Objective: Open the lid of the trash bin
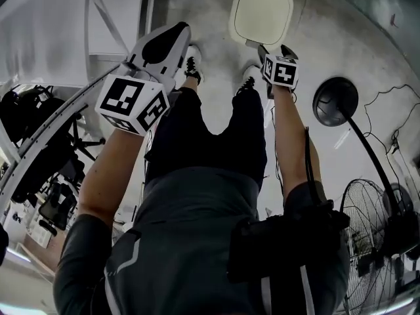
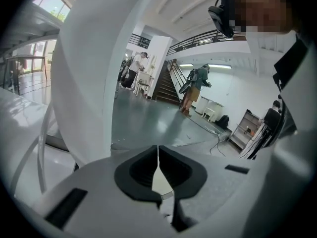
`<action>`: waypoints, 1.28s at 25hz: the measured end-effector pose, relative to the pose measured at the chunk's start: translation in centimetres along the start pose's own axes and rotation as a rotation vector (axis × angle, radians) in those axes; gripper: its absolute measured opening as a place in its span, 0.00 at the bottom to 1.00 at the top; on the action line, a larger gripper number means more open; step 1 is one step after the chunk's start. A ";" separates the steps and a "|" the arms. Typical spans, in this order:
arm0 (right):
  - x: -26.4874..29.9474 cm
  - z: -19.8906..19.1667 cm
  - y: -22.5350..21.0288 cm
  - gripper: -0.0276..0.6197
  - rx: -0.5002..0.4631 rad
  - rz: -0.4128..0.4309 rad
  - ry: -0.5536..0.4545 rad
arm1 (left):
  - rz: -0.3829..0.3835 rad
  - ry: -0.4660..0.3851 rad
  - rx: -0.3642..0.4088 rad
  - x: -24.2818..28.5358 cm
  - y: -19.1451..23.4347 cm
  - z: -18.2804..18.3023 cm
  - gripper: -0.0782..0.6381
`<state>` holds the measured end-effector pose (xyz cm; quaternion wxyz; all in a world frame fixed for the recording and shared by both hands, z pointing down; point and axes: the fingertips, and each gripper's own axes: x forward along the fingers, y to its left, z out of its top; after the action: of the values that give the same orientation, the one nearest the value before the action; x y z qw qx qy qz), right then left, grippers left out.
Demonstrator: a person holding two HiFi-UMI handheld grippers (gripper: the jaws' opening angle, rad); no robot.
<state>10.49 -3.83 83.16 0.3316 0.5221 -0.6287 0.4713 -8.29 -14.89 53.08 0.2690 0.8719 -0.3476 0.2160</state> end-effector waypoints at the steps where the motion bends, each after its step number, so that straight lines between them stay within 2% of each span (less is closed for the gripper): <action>1: 0.7 -0.5 -0.2 0.53 0.004 0.002 0.014 | 0.002 0.005 -0.002 0.2 0.2 -0.4 0.13; 7: 4.0 -2.8 -1.0 0.54 0.014 -0.009 0.060 | 0.029 0.026 -0.023 0.9 1.4 -2.2 0.12; 11: 5.7 -3.7 -0.8 0.56 0.061 -0.010 0.072 | 0.053 0.037 -0.037 0.9 2.4 -3.5 0.12; 15: 7.0 -4.6 -1.3 0.57 0.094 -0.054 0.085 | 0.070 0.046 -0.054 0.5 3.0 -4.7 0.12; 19: 7.5 -5.0 -1.8 0.59 0.145 -0.064 0.083 | 0.085 0.048 -0.073 0.2 3.8 -5.4 0.12; 32: 8.1 -5.5 -1.9 0.63 0.163 -0.087 0.102 | 0.089 0.047 -0.090 0.0 4.0 -6.4 0.12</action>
<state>10.05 -1.49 92.83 0.3398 0.5494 -0.5472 0.5322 -12.34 -13.39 59.25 0.3064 0.8373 -0.3887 0.2324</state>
